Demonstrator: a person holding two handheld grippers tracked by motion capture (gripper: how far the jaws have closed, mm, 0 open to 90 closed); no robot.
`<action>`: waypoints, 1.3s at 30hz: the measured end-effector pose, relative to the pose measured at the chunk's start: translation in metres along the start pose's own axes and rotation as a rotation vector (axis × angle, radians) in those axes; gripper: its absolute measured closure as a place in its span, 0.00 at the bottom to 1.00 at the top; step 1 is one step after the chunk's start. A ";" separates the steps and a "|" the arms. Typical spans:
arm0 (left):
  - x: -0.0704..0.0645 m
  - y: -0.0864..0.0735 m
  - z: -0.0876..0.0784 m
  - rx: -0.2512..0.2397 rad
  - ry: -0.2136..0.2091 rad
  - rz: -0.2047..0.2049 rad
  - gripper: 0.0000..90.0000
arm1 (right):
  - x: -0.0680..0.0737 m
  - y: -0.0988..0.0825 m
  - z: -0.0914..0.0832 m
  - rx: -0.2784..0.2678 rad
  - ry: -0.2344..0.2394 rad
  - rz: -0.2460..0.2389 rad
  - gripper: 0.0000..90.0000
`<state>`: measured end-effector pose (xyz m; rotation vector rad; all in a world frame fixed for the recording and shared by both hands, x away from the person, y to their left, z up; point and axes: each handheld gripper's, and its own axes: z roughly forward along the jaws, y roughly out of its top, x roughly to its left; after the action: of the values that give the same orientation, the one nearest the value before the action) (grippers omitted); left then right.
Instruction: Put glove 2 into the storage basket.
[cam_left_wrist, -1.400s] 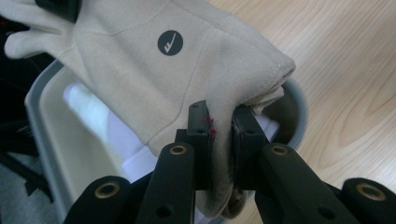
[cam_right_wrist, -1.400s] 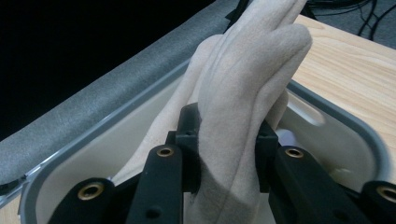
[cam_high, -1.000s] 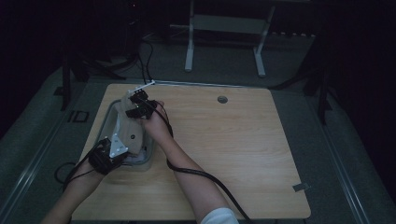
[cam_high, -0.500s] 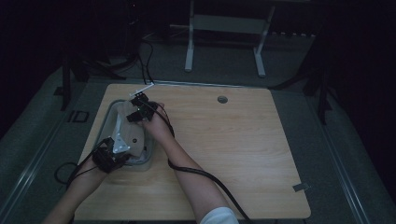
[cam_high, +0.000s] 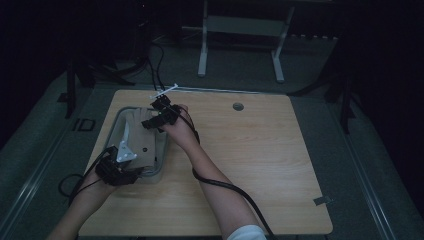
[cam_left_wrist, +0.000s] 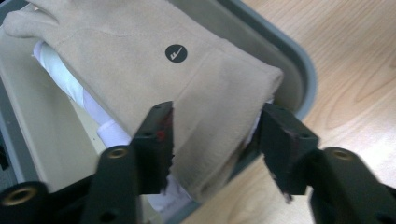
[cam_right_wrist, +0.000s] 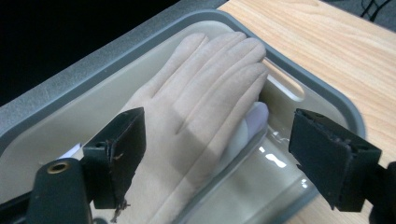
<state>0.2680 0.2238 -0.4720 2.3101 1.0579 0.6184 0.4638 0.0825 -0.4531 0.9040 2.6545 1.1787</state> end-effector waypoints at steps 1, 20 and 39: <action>-0.001 0.001 -0.003 -0.012 -0.005 -0.013 0.42 | 0.000 -0.001 -0.003 0.001 0.005 -0.012 0.19; -0.031 0.026 0.014 -0.164 -0.112 -0.042 0.11 | -0.013 -0.035 -0.043 -0.032 -0.008 -0.053 0.18; -0.060 0.047 0.039 -0.195 -0.221 -0.028 0.11 | -0.035 -0.086 -0.084 -0.089 -0.045 -0.050 0.18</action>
<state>0.2813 0.1396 -0.4835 2.1336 0.8847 0.4231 0.4249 -0.0361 -0.4601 0.8353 2.5513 1.2392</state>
